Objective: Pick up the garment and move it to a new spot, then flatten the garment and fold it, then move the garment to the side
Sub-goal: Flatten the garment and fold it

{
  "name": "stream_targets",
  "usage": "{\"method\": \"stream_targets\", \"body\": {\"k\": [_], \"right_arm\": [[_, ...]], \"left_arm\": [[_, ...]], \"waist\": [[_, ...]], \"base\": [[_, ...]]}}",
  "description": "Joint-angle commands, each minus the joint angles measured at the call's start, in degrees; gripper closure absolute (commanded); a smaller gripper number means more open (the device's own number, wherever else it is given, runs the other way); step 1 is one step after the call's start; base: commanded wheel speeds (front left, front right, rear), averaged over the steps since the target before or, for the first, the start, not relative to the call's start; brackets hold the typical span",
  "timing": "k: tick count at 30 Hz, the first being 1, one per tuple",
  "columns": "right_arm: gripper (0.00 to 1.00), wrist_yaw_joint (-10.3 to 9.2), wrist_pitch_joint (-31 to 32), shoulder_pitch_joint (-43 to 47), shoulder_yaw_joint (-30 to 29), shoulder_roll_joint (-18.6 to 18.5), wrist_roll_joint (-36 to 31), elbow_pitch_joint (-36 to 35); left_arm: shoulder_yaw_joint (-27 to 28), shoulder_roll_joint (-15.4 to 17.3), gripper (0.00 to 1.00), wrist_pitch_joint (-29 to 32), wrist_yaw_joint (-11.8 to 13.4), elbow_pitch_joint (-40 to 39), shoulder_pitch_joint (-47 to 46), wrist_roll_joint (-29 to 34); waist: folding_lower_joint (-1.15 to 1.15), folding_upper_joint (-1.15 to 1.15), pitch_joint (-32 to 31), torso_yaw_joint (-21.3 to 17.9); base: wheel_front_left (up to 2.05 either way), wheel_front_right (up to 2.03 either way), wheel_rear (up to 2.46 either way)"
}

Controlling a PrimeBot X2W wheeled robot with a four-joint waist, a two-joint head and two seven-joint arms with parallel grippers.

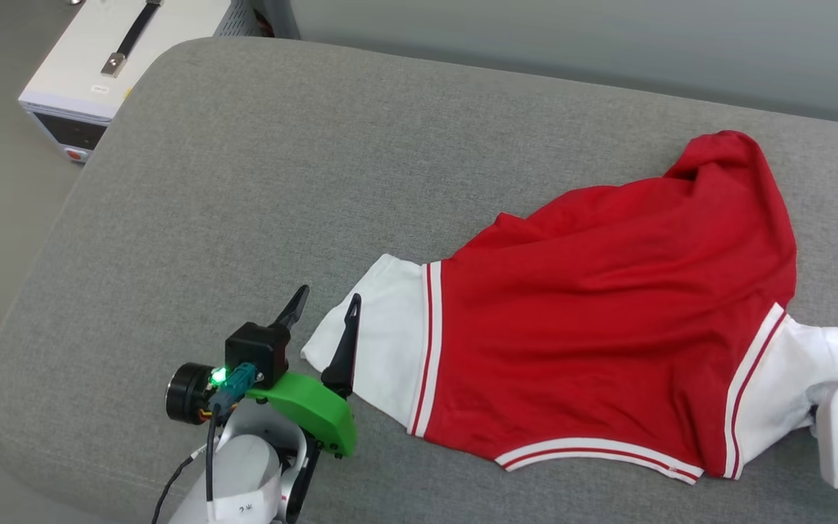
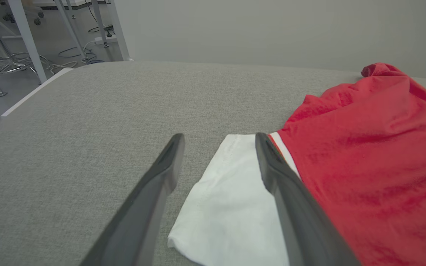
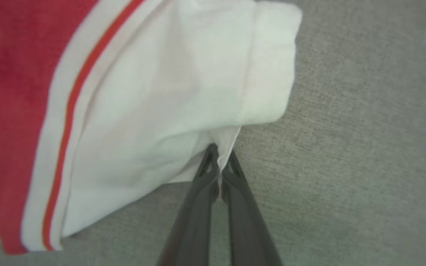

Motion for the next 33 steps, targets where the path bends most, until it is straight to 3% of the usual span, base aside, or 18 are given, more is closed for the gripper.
{"method": "stream_targets", "body": {"k": [1, 11, 18, 19, 20, 26, 33], "right_arm": [[1.0, -0.1, 0.1, 0.9, -0.6, -0.7, 0.0, 1.4], [1.0, -0.1, 2.2, 4.8, -9.4, -4.4, -0.6, 0.0], [1.0, -0.1, -2.2, 6.4, -12.7, -5.2, -2.2, 2.2], [0.53, -0.1, -3.5, 6.3, -12.9, -5.0, -2.4, 2.5], [0.0, -0.1, -4.6, 6.1, -13.2, -4.7, -2.6, 2.8], [0.0, -0.1, -13.6, 4.1, -12.9, -2.8, -2.1, 1.6], [0.0, -0.1, -29.7, 4.9, -10.8, -1.2, 1.7, -4.1]], "left_arm": [[0.2, 0.3, 0.0, -0.3, 0.2, 0.3, -0.4, -0.3], [-0.3, 0.3, 0.0, -0.6, 0.1, 1.6, 0.4, -1.0], [-0.6, 0.3, 0.0, -0.7, -0.1, 2.3, 0.2, -1.4], [-0.6, 0.4, 0.0, -0.7, -0.1, 2.5, 0.1, -1.5], [-0.6, 0.4, 0.0, -0.7, -0.1, 2.6, 0.2, -1.5], [-0.6, 1.0, 0.0, -0.9, -0.7, 2.3, 1.0, -2.3], [1.8, 0.9, 0.0, -1.7, -0.8, -2.2, 3.1, -3.5]], "waist": [[0.0, 0.0, -1.1, -1.2], [0.0, 0.0, -3.0, -4.0], [0.0, 0.0, -2.4, -4.5], [0.0, 0.0, -2.4, -4.6], [0.0, 0.0, -2.5, -4.7], [0.0, 0.0, -4.4, -6.0], [0.0, 0.0, -6.8, -8.0]], "base": [[0.0, 0.0, 0.0], [0.0, 0.0, 0.0], [0.0, 0.0, 0.0], [0.0, 0.0, 0.0], [0.0, 0.0, 0.0], [0.0, 0.0, 0.0], [0.0, 0.0, 0.0]]}}
